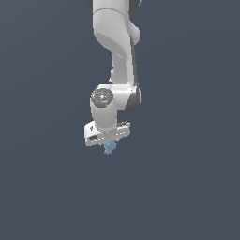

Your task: Pick up the object and move it to a goal position.

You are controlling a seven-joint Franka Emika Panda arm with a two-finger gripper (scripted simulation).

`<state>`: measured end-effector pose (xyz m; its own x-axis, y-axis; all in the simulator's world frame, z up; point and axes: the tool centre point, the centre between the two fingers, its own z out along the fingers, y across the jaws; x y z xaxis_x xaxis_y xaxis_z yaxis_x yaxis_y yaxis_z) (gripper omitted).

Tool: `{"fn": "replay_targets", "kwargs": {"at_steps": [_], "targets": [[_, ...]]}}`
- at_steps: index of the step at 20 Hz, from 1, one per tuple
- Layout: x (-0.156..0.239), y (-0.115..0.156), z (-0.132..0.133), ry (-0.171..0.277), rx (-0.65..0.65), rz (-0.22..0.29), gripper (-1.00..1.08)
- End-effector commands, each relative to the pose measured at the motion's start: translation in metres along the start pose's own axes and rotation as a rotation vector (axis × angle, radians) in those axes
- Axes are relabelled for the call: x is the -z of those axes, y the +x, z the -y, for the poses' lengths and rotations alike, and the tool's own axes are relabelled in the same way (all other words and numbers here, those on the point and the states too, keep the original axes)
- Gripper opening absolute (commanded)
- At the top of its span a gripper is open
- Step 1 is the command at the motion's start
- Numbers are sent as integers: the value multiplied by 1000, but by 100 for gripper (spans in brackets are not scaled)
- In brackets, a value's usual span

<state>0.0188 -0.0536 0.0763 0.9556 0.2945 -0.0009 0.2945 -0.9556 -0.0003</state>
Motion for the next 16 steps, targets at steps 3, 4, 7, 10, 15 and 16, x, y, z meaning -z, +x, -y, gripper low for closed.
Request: {"fn": "replay_targets", "kwargs": {"at_steps": [3,4,7,10,15,16], "targets": [[34,1,3,-1,0,-1,-100],[43,1,3,-1,0,-1,-100],[74,1,6,-1,0,-1,-100],[109,2,8,-1,0,-1,-100],[169,3,13,-1,1,-1,-100],[181,4,14,-1,1,-1,-100]]}}
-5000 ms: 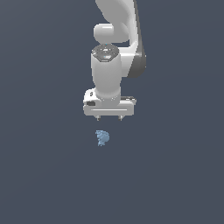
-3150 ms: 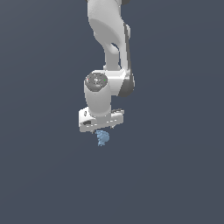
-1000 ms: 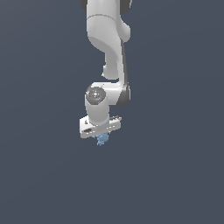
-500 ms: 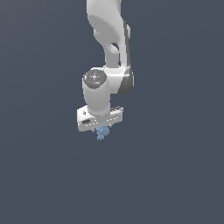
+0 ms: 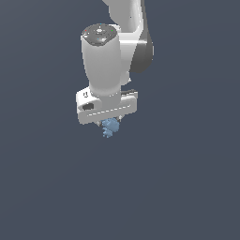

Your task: Pick up the object and move it to a goal position.

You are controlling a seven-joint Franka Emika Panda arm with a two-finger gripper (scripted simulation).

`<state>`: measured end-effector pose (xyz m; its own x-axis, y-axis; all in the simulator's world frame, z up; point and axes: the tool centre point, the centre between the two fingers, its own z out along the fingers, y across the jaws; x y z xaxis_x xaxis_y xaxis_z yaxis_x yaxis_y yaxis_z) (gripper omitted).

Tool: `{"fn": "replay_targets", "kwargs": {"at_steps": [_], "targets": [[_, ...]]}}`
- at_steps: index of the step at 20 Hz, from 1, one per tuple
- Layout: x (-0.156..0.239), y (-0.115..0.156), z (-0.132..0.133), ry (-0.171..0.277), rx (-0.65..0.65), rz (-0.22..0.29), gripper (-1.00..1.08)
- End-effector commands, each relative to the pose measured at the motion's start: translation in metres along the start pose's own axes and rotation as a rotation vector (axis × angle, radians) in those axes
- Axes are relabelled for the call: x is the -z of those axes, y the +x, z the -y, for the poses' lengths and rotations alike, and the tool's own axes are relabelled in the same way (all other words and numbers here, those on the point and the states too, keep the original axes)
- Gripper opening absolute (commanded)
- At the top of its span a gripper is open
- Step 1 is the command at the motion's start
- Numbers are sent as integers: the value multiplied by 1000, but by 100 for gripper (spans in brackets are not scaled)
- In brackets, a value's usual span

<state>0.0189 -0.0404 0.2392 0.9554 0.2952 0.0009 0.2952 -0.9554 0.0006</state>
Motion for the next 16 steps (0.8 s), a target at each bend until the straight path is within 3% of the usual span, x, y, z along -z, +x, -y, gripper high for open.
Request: {"fn": "replay_targets", "kwargs": {"at_steps": [1,16], "targets": [[30,0,2,0,0,1,-100],[180,8,12,0,0,1,-100]]}}
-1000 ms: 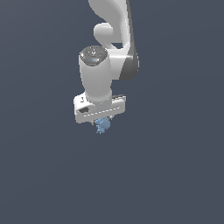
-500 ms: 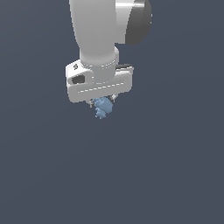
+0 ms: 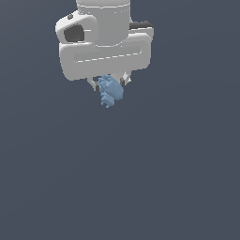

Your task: Pick up the object and move it to a goal position.

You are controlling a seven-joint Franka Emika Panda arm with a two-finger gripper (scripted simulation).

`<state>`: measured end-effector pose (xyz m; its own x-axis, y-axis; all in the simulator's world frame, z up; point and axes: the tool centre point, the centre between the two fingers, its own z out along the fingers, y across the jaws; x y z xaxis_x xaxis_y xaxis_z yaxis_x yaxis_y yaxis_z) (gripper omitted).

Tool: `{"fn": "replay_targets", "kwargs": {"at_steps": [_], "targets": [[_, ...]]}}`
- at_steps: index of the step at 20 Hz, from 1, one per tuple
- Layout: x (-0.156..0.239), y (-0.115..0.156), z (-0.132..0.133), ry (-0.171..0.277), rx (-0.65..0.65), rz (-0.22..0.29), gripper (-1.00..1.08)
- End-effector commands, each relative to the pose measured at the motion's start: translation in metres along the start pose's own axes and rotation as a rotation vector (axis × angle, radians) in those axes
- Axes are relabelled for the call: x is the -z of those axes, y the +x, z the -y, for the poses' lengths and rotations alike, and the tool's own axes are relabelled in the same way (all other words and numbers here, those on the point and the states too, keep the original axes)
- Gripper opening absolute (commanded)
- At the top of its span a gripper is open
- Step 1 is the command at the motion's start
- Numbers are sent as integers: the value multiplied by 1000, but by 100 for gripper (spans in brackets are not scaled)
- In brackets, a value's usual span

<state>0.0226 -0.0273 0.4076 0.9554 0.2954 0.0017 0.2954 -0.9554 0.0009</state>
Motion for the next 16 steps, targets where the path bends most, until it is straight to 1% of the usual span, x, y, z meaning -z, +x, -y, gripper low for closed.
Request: {"fn": "replay_targets", "kwargs": {"at_steps": [1,8,16], "targets": [[18,1,1,1,0,2,-100],[48,4,2,1,0,2,-100],[57,6,3,1,0,2,-100]]}}
